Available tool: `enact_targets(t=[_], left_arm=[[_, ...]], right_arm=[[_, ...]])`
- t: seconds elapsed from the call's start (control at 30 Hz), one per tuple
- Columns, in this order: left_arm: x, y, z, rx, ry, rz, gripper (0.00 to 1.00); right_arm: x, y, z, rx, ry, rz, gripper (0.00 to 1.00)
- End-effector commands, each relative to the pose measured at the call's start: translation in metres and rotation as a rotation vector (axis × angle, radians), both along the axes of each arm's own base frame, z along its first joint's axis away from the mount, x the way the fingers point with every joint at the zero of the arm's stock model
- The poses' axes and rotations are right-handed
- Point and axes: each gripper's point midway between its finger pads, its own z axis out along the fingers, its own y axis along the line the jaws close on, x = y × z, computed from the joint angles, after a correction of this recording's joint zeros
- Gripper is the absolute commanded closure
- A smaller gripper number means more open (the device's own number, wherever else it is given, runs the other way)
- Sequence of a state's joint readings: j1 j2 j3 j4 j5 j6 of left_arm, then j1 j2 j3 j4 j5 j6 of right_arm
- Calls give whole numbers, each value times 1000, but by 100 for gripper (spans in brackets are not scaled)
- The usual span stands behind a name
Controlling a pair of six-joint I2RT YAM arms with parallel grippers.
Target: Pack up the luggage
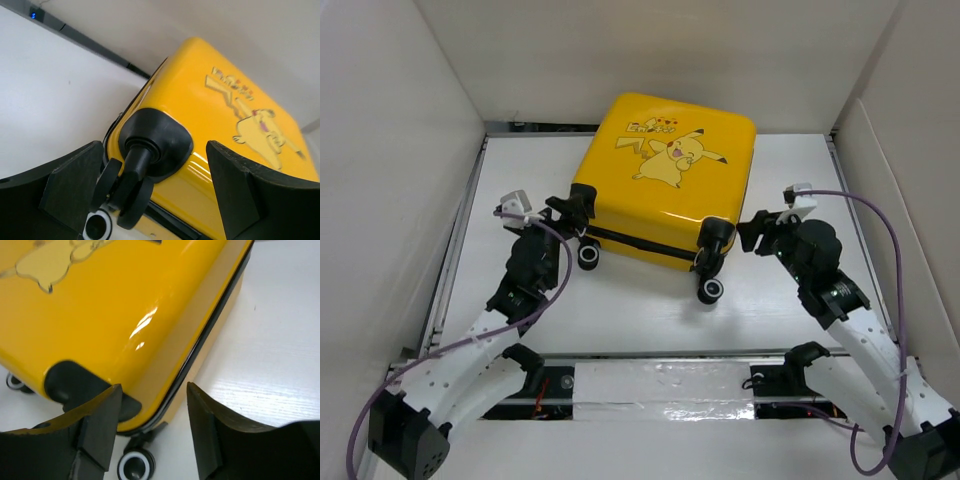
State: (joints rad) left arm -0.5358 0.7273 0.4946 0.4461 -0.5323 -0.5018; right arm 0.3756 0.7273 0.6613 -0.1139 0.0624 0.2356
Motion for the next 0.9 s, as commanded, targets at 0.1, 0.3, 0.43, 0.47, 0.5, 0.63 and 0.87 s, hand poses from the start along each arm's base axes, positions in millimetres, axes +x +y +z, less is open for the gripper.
enact_targets(t=[0.1, 0.3, 0.43, 0.47, 0.5, 0.63, 0.87], left_arm=[[20, 9, -15, 183, 188, 87, 17], [22, -3, -32, 225, 232, 21, 26], [22, -3, -43, 245, 280, 21, 35], [23, -5, -44, 250, 279, 13, 38], [23, -11, -43, 249, 273, -21, 40], [31, -32, -50, 259, 277, -126, 55], [25, -102, -49, 197, 184, -525, 100]], right_arm=[[-14, 14, 12, -120, 20, 124, 30], [-22, 18, 18, -87, -22, 156, 21], [-23, 22, 17, -91, -13, 180, 20], [-24, 22, 18, -89, -17, 180, 20], [-25, 21, 21, -85, -27, 181, 20], [-29, 19, 30, -75, -51, 176, 20], [-42, 15, 48, -82, -87, 192, 22]])
